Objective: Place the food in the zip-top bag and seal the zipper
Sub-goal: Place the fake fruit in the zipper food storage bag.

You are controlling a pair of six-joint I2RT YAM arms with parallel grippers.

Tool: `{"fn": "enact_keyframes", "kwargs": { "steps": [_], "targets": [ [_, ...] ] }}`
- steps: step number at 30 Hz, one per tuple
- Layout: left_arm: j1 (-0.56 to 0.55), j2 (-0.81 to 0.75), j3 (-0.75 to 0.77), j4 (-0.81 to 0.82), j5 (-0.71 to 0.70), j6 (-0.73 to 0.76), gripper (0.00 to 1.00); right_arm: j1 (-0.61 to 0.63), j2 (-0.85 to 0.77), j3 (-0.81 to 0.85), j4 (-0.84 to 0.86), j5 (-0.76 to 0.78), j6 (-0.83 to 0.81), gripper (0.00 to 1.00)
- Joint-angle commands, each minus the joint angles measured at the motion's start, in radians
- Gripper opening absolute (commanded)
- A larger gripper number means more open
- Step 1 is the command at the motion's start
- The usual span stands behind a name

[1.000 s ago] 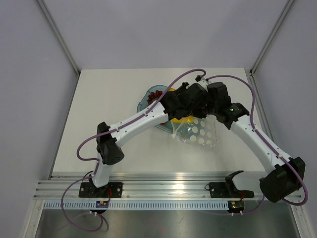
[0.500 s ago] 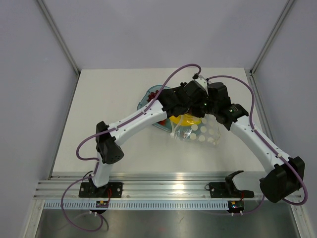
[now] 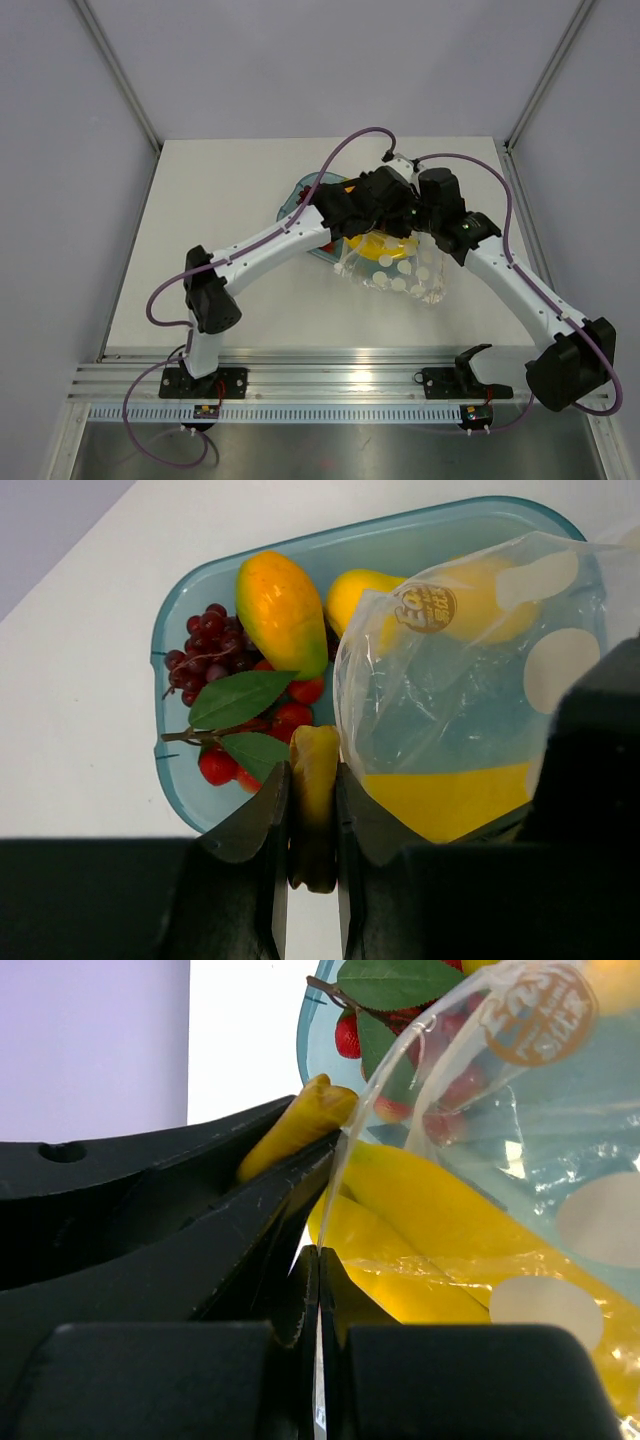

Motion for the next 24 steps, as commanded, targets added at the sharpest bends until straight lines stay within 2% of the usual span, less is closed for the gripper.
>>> {"fn": "enact_keyframes", "kwargs": {
  "steps": [1, 8, 14, 24],
  "targets": [
    [-0.044, -0.087, -0.021, 0.096, 0.116, -0.052, 0.00, 0.022, -0.010, -0.022, 0.064, -0.008, 0.012, 0.00],
    [-0.030, -0.153, -0.040, 0.088, 0.157, -0.090, 0.00, 0.020, -0.039, -0.074, 0.124, -0.006, 0.041, 0.00],
    [-0.021, -0.208, -0.092, 0.088, 0.202, -0.122, 0.00, 0.020, -0.109, -0.179, 0.306, 0.009, 0.090, 0.00],
    [0.007, -0.208, -0.145, 0.090, 0.219, -0.132, 0.00, 0.022, -0.207, -0.291, 0.543, 0.018, 0.133, 0.00]
  ]
}}
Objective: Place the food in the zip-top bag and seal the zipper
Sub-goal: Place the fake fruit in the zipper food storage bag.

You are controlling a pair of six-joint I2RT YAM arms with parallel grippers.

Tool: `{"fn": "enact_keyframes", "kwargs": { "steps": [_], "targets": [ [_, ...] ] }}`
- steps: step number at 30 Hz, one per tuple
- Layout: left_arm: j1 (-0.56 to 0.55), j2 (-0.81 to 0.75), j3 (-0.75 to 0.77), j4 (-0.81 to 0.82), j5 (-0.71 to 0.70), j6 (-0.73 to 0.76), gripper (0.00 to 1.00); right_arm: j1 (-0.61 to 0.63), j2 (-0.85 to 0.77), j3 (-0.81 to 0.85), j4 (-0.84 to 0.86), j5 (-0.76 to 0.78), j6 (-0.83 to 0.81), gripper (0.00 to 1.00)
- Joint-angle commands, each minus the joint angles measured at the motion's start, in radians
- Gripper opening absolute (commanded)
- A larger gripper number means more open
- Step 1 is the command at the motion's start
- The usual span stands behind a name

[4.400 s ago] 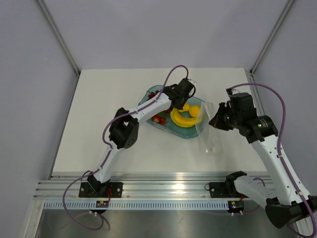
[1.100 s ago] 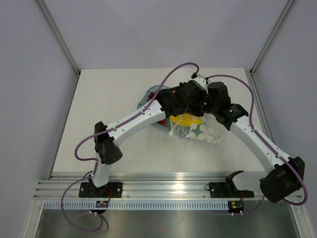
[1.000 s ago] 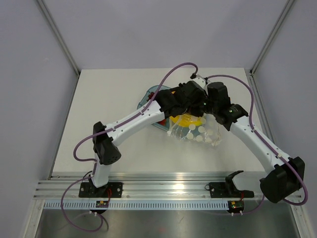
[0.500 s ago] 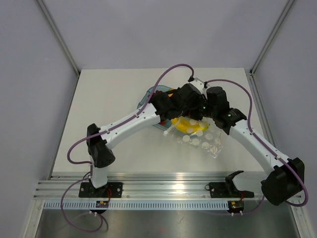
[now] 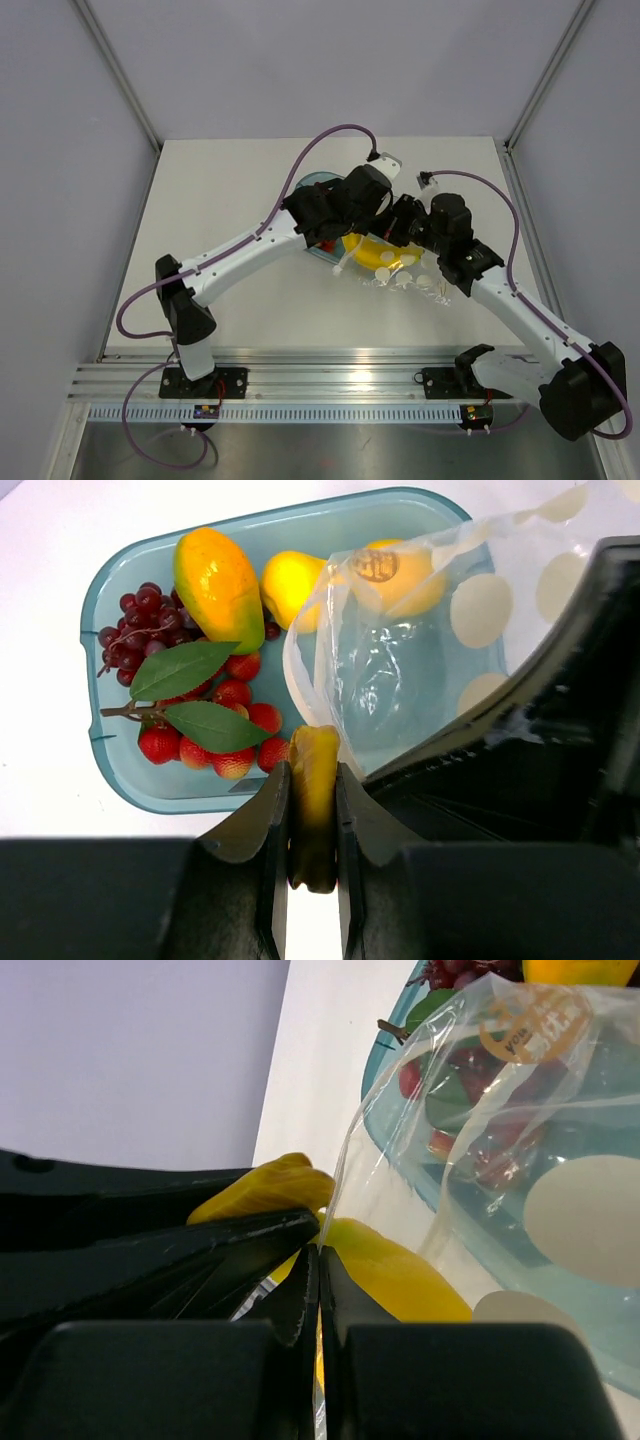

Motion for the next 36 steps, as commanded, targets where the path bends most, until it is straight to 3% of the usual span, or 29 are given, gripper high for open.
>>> {"fn": "enact_keyframes", "kwargs": {
  "steps": [1, 10, 20, 27, 32, 33, 35, 36],
  "targets": [
    [0.012, -0.041, -0.014, 0.073, 0.062, -0.040, 0.00, 0.009, -0.061, -0.038, 0.184, 0.021, 0.028, 0.00],
    [0.058, -0.053, -0.068, 0.106, 0.131, -0.057, 0.00, 0.010, -0.158, -0.163, 0.350, 0.081, 0.057, 0.00],
    [0.113, -0.056, -0.063, 0.153, 0.301, -0.104, 0.00, 0.009, -0.079, -0.240, 0.653, 0.050, 0.100, 0.00],
    [0.144, -0.110, -0.170, 0.273, 0.439, -0.175, 0.00, 0.007, -0.048, -0.260, 0.741, 0.041, 0.122, 0.00],
    [0.150, -0.079, -0.158, 0.256, 0.434, -0.170, 0.00, 0.007, -0.065, -0.281, 0.749, 0.054, 0.125, 0.00],
    [0.153, -0.072, -0.152, 0.253, 0.434, -0.166, 0.04, 0.001, -0.066, -0.281, 0.749, 0.054, 0.120, 0.00],
    [0.167, -0.047, -0.117, 0.230, 0.448, -0.163, 0.26, 0.000, -0.059, -0.281, 0.753, 0.054, 0.117, 0.00],
    [0.172, -0.043, -0.109, 0.222, 0.453, -0.157, 0.30, -0.005, -0.055, -0.280, 0.756, 0.053, 0.116, 0.00]
  ]
}}
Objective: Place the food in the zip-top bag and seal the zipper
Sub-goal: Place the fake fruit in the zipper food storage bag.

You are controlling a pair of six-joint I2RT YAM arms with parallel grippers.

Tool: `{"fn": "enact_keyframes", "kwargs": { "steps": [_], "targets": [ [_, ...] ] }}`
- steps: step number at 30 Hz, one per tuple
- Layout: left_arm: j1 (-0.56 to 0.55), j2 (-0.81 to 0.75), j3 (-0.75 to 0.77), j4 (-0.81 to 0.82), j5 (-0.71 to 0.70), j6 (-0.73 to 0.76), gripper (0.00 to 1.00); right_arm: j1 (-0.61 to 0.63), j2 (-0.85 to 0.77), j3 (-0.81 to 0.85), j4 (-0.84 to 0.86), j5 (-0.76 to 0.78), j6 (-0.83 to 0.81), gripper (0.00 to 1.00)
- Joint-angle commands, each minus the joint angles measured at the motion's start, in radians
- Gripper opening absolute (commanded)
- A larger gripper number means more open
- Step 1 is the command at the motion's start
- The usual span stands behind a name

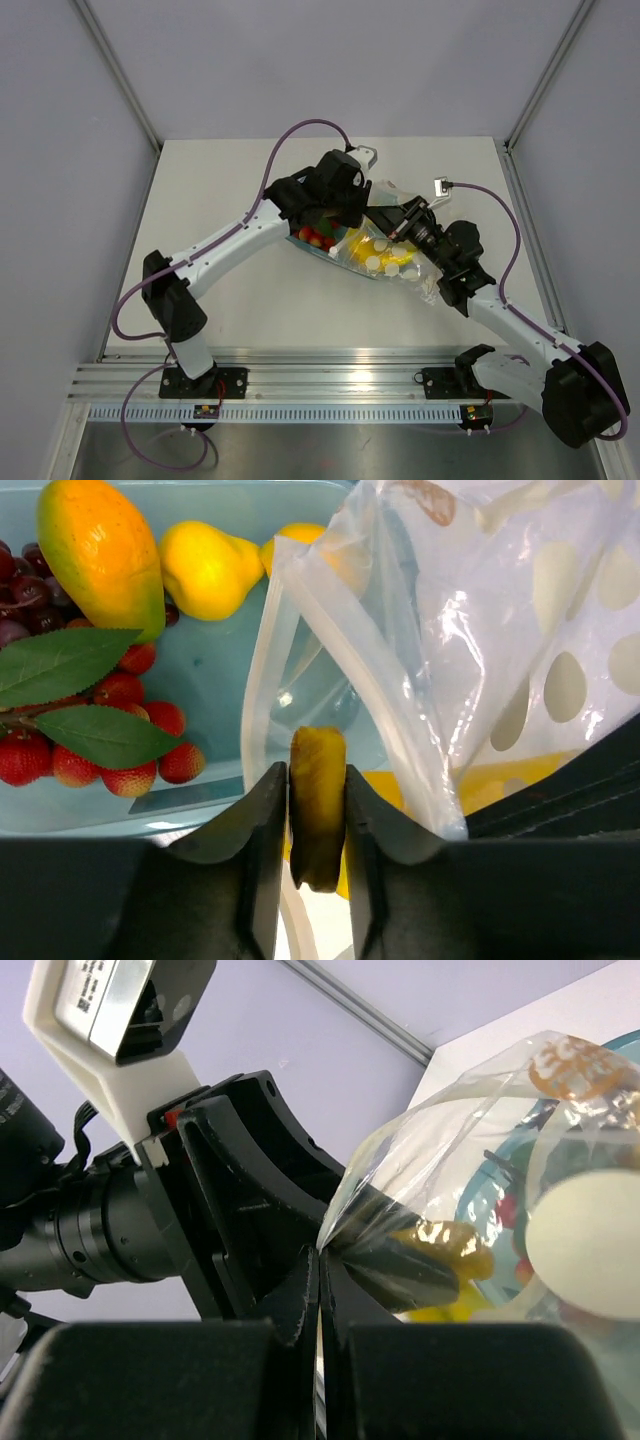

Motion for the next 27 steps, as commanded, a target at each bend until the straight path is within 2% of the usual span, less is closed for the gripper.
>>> {"fn": "enact_keyframes", "kwargs": {
  "steps": [1, 10, 14, 17, 19, 21, 24, 27],
  "targets": [
    [0.019, 0.014, 0.071, 0.055, 0.083, -0.012, 0.37, -0.004, -0.005, 0.000, 0.082, 0.000, -0.003, 0.00],
    [0.074, 0.037, 0.134, 0.024, 0.146, 0.015, 0.50, -0.022, 0.054, 0.037, 0.125, -0.006, -0.010, 0.00],
    [0.096, 0.056, 0.188, -0.014, 0.163, 0.029, 0.51, -0.031, 0.093, 0.068, 0.149, -0.023, -0.006, 0.00],
    [0.120, 0.039, 0.216, -0.039, 0.187, 0.035, 0.60, -0.035, 0.104, 0.092, 0.151, -0.040, -0.001, 0.00],
    [0.142, 0.007, 0.213, -0.051, 0.204, 0.034, 0.61, -0.036, 0.100, 0.103, 0.127, -0.041, -0.003, 0.00],
    [0.174, -0.021, 0.197, -0.065, 0.209, 0.023, 0.61, -0.047, 0.083, 0.103, 0.105, -0.041, -0.006, 0.00],
    [0.255, -0.090, 0.074, -0.037, 0.239, -0.023, 0.61, -0.051, 0.045, 0.097, 0.070, -0.053, -0.010, 0.00],
    [0.338, -0.134, -0.080, 0.056, 0.326, -0.090, 0.61, -0.053, 0.000, 0.094, 0.019, -0.060, -0.035, 0.00]
  ]
}}
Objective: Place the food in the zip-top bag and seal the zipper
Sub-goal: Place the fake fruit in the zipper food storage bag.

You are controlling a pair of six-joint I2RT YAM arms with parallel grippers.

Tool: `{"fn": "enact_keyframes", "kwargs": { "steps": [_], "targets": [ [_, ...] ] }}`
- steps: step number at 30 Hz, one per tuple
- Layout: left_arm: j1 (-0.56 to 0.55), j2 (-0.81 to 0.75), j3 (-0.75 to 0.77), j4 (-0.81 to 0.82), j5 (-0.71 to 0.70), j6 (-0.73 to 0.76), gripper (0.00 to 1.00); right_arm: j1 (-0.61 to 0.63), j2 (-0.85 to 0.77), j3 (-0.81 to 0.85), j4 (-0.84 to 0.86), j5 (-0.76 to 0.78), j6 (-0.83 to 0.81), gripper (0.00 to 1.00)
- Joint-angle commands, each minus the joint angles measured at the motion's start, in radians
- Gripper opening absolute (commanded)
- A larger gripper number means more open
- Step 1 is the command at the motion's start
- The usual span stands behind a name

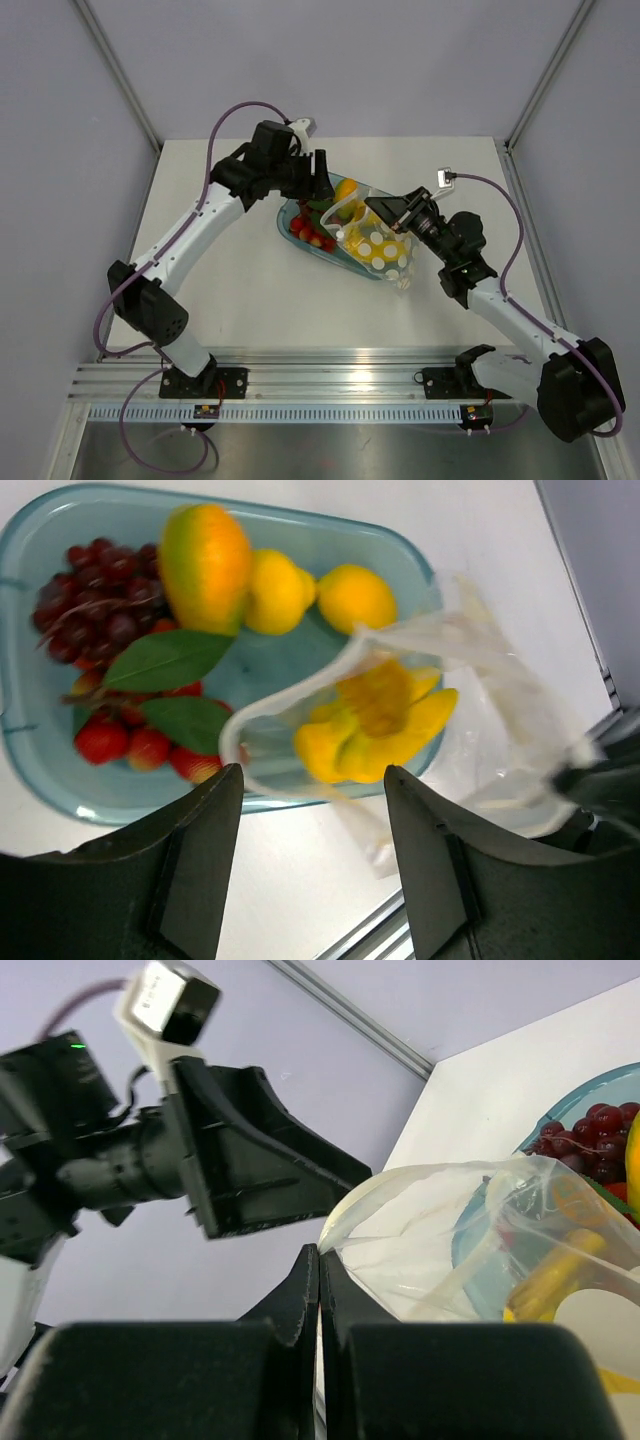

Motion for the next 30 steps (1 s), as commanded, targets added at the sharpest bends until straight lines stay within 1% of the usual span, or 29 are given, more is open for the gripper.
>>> {"fn": "enact_keyframes", "kwargs": {
  "steps": [1, 2, 4, 10, 14, 24, 27, 28, 29, 30],
  "targets": [
    [0.093, -0.068, -0.117, 0.105, 0.146, -0.086, 0.66, -0.009, -0.080, 0.036, -0.029, -0.024, -0.037, 0.00],
    [0.099, -0.075, -0.172, 0.126, 0.167, -0.103, 0.68, -0.009, -0.091, 0.035, -0.043, -0.026, -0.041, 0.00],
    [0.101, -0.077, -0.212, 0.177, 0.207, -0.114, 0.73, -0.012, -0.120, 0.030, -0.075, -0.028, -0.051, 0.00],
    [0.099, -0.019, -0.264, 0.211, 0.319, -0.123, 0.72, -0.014, -0.168, 0.026, -0.124, -0.032, -0.061, 0.00],
    [0.093, -0.014, -0.301, 0.262, 0.370, -0.147, 0.69, -0.014, -0.180, 0.026, -0.136, -0.032, -0.063, 0.00],
    [0.033, 0.030, -0.313, 0.259, 0.364, -0.138, 0.64, -0.015, -0.195, 0.033, -0.141, -0.037, -0.057, 0.00],
    [0.018, 0.043, -0.310, 0.260, 0.347, -0.140, 0.59, -0.015, -0.201, 0.038, -0.142, -0.040, -0.055, 0.00],
    [0.016, 0.046, -0.310, 0.259, 0.343, -0.141, 0.57, -0.014, -0.208, 0.038, -0.150, -0.040, -0.057, 0.00],
    [0.015, 0.049, -0.309, 0.259, 0.338, -0.140, 0.52, -0.014, -0.211, 0.040, -0.156, -0.040, -0.057, 0.00],
    [0.012, 0.049, -0.304, 0.254, 0.336, -0.138, 0.51, -0.014, -0.215, 0.041, -0.161, -0.038, -0.063, 0.00]
  ]
}}
